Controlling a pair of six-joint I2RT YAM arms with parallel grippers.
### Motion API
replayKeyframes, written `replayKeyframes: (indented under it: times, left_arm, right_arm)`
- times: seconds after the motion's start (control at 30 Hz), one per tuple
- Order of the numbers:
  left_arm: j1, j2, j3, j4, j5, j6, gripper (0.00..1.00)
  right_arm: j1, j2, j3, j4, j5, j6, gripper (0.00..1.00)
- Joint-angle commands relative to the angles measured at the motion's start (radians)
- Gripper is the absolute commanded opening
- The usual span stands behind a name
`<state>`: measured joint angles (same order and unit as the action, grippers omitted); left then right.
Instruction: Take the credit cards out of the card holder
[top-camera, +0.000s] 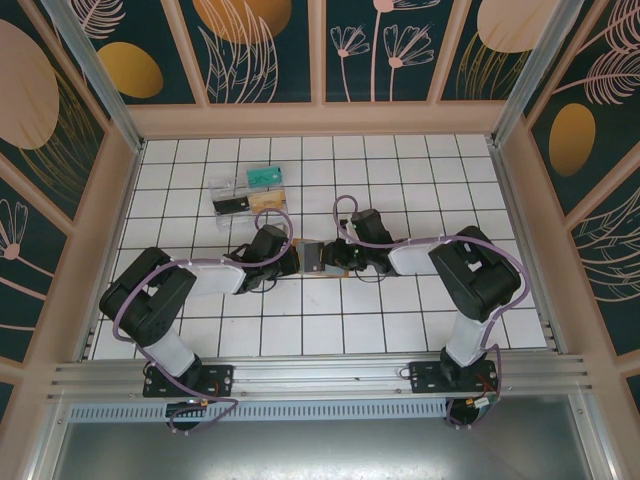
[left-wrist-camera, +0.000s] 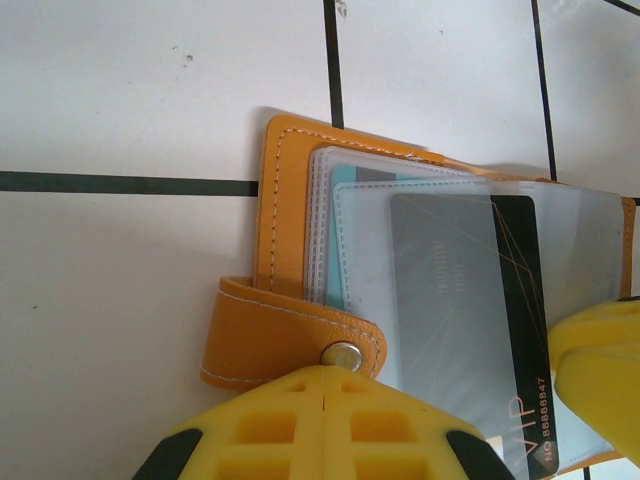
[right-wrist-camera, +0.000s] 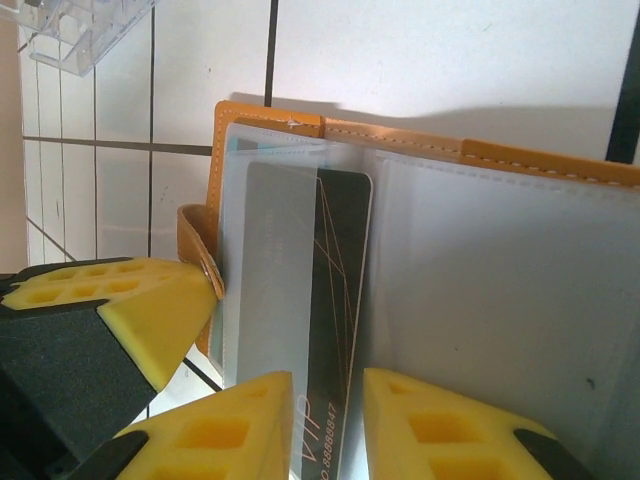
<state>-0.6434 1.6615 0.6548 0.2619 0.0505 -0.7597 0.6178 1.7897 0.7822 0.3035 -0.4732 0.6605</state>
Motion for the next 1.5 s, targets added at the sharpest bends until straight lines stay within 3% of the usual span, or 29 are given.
replayKeyframes:
  times: [0.0, 0.47, 0.6, 1.47]
  left_arm:
    - [0.002, 0.046, -0.011, -0.089, -0.002, 0.008, 0.0]
    - [0.002, 0.046, -0.008, -0.084, 0.006, 0.011, 0.0]
    - [0.001, 0.046, -0.007, -0.085, 0.005, 0.012, 0.0]
    - [0.002, 0.046, -0.007, -0.091, 0.0, 0.017, 0.0]
  right_arm:
    - [0.003, 0.032, 0.031, -0.001, -0.018, -0.01, 0.23]
    - [0.018, 0.061, 0.063, 0.003, -0.033, -0.007, 0.13]
    - [0.014, 0.057, 0.058, 0.002, -0.026, -0.007, 0.0]
    - [-0.16, -0.098, -0.145, 0.035, -0.085, -0.036, 0.0]
